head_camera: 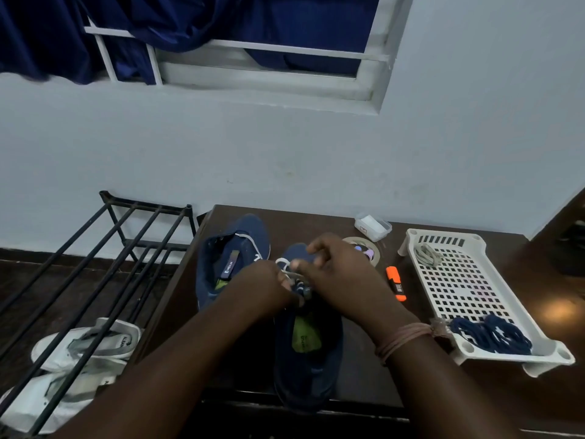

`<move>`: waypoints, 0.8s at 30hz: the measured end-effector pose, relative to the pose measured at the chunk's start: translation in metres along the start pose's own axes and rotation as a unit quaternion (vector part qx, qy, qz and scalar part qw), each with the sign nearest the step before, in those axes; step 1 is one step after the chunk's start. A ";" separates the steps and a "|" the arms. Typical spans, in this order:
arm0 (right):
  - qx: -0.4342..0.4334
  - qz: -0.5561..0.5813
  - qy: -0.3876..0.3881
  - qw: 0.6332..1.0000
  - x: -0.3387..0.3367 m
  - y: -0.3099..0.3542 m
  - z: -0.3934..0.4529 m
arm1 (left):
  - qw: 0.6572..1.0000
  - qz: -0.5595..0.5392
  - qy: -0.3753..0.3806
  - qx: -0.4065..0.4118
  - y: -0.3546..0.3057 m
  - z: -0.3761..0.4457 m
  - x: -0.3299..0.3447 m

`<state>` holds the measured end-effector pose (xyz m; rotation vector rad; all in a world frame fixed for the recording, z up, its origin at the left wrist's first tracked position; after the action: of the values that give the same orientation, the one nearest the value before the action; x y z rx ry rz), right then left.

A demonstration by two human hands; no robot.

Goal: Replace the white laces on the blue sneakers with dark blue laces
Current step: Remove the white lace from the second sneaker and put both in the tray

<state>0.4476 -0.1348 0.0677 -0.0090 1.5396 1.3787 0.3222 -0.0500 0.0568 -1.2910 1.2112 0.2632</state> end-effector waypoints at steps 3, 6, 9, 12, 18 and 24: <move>-0.028 -0.058 0.091 0.994 0.017 -0.006 -0.002 | 0.999 -0.048 -0.009 -0.009 0.000 -0.001 0.005; -0.040 -0.107 0.087 0.990 0.018 -0.013 0.003 | 0.992 -0.118 -0.009 -0.038 0.006 0.000 0.007; -0.055 -0.116 0.051 0.990 0.017 -0.014 0.000 | 0.985 -0.154 -0.014 -0.073 0.010 0.004 0.009; -0.117 -0.154 0.038 0.980 0.017 -0.006 -0.009 | 0.977 -0.183 -0.016 -0.106 0.014 0.008 0.011; -0.198 -0.286 0.002 0.938 0.030 0.000 -0.021 | 0.960 -0.234 0.003 -0.151 0.016 0.008 0.009; -0.089 -0.258 0.106 0.956 0.024 -0.001 -0.013 | 0.946 -0.273 0.021 -0.175 0.016 0.004 0.009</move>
<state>0.4287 -0.1304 0.0482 -0.6458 1.4434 1.1090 0.3161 -0.0446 0.0396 -1.8945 0.8150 0.0439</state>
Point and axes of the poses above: each hand's wrist, its own z-axis towards the middle knuckle, its own x-axis out of the palm, y = z × x, the point moved 2 cm from there along z, towards the middle knuckle, and after that the axes turned 13 degrees about -y, right-handed, at the moved point
